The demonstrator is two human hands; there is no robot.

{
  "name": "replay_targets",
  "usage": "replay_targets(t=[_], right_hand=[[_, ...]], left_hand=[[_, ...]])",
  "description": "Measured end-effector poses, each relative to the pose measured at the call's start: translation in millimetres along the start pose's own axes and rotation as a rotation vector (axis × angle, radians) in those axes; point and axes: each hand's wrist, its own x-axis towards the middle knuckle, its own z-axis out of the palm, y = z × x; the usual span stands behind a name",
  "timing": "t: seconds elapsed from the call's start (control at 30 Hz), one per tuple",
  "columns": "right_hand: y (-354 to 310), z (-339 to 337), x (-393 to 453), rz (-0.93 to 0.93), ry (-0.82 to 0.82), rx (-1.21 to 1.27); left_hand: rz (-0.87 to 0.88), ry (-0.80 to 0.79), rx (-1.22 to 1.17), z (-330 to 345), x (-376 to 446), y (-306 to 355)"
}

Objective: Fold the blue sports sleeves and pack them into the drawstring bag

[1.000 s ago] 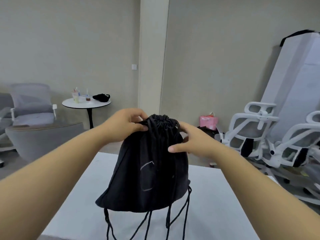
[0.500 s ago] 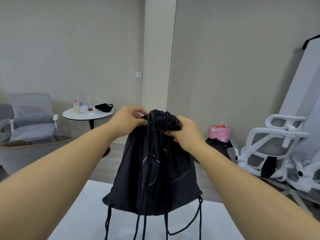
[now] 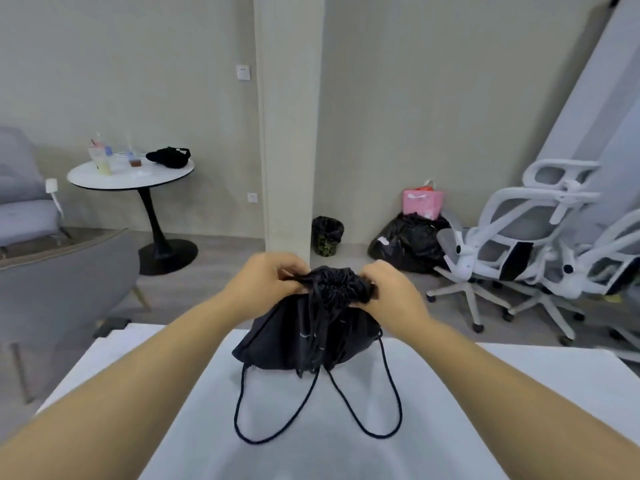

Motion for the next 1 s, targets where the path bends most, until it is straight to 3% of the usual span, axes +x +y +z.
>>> replay_targets(t=[0.13,0.23,0.47,0.8,1.0], right_hand=[[31,57,-56,0.038,-0.191,0.026],[40,79,-95,0.039,-0.295,0.028],[50,99,-165,0.067,-0.597,-0.07],[46,141,-202,0.112,-0.742,-0.215],[35,118,-186,0.167,-0.877,-0.238]], left_hand=[[-0.094,-0.197,-0.005,36,-33,-53],[-0.059,-0.232,0.037,56,-58,-77],[0.004,-0.578,0.325,98,-118,-128],[0.052,-0.667,0.559,136,-158,-152],[-0.124,-0.678,0.607,139,-161,-133]])
